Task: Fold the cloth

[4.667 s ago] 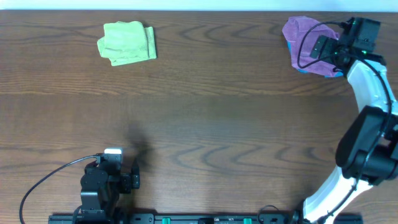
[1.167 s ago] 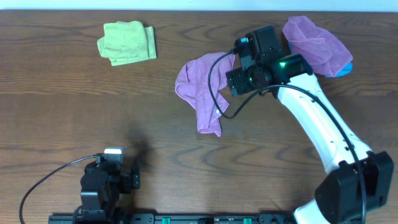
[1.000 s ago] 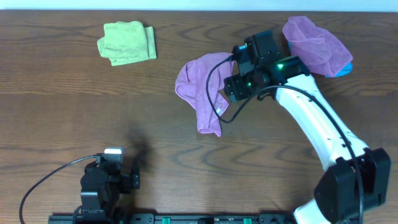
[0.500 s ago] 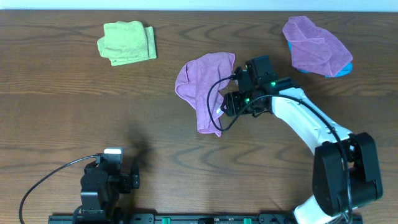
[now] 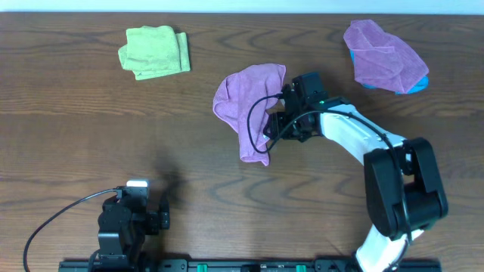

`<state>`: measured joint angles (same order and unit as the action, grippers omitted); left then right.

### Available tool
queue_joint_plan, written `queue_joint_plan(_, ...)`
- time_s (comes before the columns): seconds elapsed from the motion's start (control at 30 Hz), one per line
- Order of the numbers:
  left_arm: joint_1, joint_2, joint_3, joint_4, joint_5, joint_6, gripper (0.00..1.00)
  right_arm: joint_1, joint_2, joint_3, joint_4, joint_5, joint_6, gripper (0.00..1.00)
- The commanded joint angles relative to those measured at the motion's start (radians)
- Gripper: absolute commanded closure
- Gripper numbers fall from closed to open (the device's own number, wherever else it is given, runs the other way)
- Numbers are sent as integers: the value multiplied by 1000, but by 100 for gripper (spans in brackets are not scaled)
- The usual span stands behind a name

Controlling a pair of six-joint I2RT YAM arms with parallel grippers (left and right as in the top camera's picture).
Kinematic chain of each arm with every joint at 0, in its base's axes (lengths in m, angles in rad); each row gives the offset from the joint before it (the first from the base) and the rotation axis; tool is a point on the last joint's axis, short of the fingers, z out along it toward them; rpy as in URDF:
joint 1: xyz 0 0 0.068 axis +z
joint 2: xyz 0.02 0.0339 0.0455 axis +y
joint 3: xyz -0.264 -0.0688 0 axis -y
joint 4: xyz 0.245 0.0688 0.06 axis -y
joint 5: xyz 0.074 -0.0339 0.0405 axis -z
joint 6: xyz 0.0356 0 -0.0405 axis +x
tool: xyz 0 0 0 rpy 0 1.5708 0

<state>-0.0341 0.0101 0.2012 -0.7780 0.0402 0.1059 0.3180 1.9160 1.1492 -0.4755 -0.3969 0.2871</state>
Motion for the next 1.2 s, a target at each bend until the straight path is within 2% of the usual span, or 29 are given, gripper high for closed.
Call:
queue_joint_plan(0.0, 4, -6, -22, -33, -22, 14, 5, -7, 28, -5, 19, -27, 42, 46)
queue_joint_plan(0.1, 4, -6, -22, -33, -22, 14, 5, -6, 52, -5, 34, -32, 51, 49)
queue_joint_plan(0.17, 4, -6, -22, -33, -22, 14, 5, -6, 73, -5, 50, -37, 57, 59)
queue_joint_plan(0.2, 4, -6, -22, -33, -22, 14, 5, -6, 78, -5, 58, -37, 56, 67)
queue_joint_plan(0.27, 4, -6, -22, -28, -26, 14, 5, -6, 77, -4, 80, -28, 29, 96)
queue_joint_plan(0.3, 4, -6, -22, -26, -25, 14, 5, -7, 71, -1, 80, -17, 18, 99)
queue_joint_plan(0.37, 4, -6, -22, -20, -8, 13, 5, -15, 43, 12, 64, 7, -23, 99)
queue_joint_plan(0.47, 4, -6, -23, 69, 35, -26, 5, -26, -27, 26, 16, 105, -56, 99)
queue_joint_plan(0.63, 3, -6, -23, 246, 276, -65, 4, -64, -170, 29, -45, 256, -87, 99)
queue_joint_plan(0.9, 3, -6, -23, 272, 605, -116, 5, -143, -267, 29, -126, 365, -115, 99)
queue_joint_plan(0.97, 3, -6, -23, 284, 640, -168, 5, -159, -269, 29, -148, 380, -126, 99)
queue_joint_plan(1.1, 3, -5, -23, 320, 630, -355, 4, -181, -269, 29, -175, 443, -148, 99)
queue_joint_plan(1.17, 2, -4, -23, 332, 629, -398, 5, -185, -269, 29, -173, 488, -155, 99)
